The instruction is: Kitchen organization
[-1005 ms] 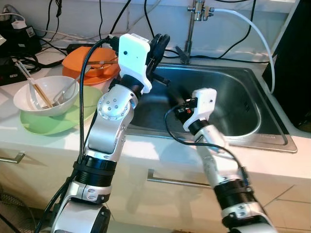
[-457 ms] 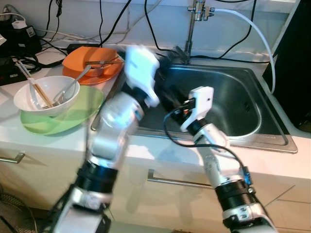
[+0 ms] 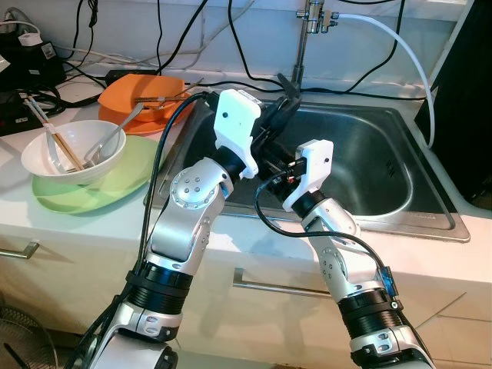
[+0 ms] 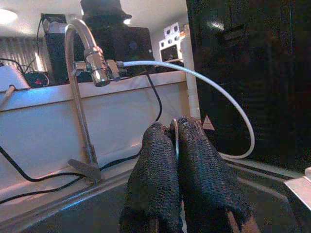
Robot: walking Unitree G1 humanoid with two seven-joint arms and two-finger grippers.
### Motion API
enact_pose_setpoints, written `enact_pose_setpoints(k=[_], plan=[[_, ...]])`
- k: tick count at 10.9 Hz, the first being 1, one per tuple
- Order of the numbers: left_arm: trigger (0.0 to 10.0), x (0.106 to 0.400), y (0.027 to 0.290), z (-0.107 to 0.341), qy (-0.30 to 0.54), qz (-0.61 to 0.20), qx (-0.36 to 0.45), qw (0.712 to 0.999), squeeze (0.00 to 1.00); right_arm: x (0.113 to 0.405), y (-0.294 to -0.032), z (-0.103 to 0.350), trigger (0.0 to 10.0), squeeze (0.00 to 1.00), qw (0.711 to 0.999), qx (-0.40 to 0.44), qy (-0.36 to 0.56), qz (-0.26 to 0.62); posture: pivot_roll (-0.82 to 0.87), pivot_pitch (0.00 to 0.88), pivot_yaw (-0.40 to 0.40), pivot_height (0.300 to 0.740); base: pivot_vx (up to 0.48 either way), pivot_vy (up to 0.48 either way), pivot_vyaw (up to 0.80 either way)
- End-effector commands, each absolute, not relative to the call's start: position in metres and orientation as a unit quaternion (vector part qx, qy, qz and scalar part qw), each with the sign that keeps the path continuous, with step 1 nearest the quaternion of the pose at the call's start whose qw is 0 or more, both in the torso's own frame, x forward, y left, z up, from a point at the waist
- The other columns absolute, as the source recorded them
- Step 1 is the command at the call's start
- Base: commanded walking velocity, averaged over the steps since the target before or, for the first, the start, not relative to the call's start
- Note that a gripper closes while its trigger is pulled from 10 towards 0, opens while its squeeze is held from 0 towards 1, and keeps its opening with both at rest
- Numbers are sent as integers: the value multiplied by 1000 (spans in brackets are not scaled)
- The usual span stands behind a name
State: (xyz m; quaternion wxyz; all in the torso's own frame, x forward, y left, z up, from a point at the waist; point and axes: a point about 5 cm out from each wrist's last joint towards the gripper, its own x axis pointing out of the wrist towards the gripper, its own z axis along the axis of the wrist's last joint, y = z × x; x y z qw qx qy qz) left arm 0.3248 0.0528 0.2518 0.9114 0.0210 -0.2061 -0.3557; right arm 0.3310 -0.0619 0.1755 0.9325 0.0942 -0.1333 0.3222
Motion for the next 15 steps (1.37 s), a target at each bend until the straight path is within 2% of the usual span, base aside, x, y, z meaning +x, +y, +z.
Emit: enact_pose_setpoints(k=[1, 14, 15], plan=[[10000, 322, 50, 253, -208, -366, 20, 907, 0, 329, -60, 179, 0, 0, 929, 95, -139, 329, 161, 0, 12, 740, 0, 0, 0], [10000, 325, 55, 252, -203, -351, 30, 914, 0, 333, -62, 178, 0, 0, 936, 94, -137, 310, 169, 3, 12, 740, 0, 0, 0], [10000, 327, 56, 252, -201, -345, 30, 916, 992, 333, -63, 178, 0, 0, 937, 93, -137, 308, 169, 3, 12, 740, 0, 0, 0]])
